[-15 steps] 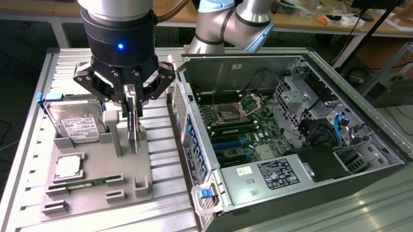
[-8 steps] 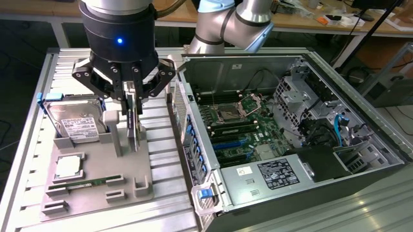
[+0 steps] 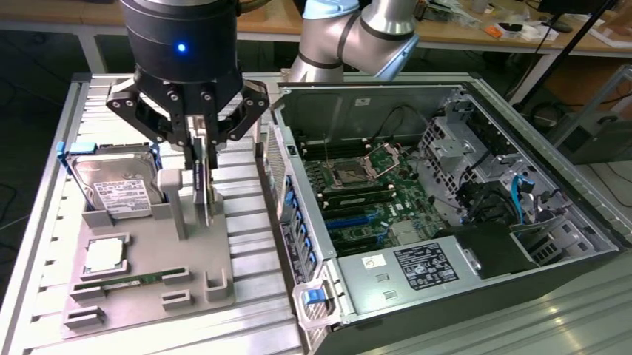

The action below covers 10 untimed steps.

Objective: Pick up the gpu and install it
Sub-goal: 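Pick up the gpu and move the gpu toward the slot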

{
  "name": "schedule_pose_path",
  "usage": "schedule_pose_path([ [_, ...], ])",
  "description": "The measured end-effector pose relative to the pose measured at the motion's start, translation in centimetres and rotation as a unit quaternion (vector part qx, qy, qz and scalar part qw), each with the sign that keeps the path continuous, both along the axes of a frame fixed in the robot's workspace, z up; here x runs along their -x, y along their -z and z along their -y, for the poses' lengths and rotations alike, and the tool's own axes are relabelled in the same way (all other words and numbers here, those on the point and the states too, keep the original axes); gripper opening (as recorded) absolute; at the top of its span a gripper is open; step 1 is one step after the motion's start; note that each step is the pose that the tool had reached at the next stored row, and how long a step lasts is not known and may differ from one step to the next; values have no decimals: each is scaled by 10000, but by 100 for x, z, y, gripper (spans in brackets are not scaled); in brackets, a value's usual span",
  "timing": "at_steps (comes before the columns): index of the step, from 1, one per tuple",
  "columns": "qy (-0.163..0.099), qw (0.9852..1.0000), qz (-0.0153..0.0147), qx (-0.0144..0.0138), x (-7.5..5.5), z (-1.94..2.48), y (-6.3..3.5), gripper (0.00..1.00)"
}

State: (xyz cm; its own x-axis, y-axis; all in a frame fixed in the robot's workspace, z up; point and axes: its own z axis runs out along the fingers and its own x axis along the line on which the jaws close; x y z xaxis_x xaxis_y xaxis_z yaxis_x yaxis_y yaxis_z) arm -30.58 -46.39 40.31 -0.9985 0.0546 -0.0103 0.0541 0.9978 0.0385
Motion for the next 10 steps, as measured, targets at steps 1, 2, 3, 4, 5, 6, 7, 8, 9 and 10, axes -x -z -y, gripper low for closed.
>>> schedule_pose_path([
  [1,0,10000,0,0,0,0,-17,27],
  [2,0,10000,-1,0,0,0,-35,27],
  [3,0,10000,-1,0,0,0,-55,27],
  [4,0,10000,-2,0,0,0,-70,27],
  [5,0,10000,-2,0,0,0,-94,27],
  [6,0,10000,-2,0,0,0,-118,27],
  [7,0,10000,-2,0,0,0,-133,27],
  [8,0,10000,-2,0,0,0,-149,27],
  [9,0,10000,-2,0,0,0,-163,27],
  [10,0,10000,-2,0,0,0,-177,27],
])
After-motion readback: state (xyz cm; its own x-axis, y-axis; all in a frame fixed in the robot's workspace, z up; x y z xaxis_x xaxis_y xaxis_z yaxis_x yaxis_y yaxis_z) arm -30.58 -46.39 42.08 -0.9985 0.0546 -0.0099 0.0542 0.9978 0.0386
